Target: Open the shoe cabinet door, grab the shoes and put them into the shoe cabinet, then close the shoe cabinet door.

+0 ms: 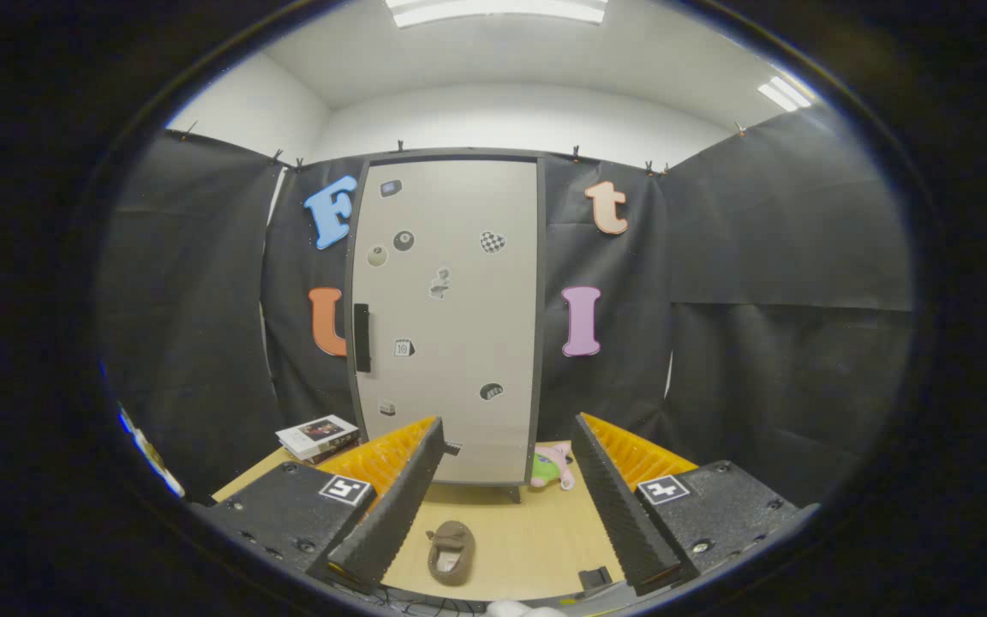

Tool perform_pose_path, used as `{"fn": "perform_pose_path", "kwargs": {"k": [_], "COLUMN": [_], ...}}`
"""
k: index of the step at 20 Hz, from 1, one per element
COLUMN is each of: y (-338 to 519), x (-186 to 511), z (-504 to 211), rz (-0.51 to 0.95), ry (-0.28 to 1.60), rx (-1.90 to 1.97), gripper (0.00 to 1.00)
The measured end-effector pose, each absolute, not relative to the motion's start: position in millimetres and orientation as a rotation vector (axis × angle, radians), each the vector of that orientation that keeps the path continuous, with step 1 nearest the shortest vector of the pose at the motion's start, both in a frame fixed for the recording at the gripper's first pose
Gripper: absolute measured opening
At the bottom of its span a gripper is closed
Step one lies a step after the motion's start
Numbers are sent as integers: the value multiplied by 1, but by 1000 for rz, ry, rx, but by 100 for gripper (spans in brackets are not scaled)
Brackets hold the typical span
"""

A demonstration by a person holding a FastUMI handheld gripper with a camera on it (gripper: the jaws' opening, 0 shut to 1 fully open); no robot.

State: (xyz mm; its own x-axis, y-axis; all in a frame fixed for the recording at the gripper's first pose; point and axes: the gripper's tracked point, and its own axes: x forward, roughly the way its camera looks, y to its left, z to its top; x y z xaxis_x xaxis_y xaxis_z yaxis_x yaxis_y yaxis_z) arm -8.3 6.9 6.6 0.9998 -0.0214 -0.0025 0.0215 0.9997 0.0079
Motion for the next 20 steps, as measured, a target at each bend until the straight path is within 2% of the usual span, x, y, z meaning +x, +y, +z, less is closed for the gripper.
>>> {"fn": "perform_pose_path", "kwargs": {"k": [12,20], "y": [60,154], "x": [40,125], "z": [-10,-3], "rz": [-23,128], "ry": [58,60], "rx": [27,33], "gripper": [98,98]}}
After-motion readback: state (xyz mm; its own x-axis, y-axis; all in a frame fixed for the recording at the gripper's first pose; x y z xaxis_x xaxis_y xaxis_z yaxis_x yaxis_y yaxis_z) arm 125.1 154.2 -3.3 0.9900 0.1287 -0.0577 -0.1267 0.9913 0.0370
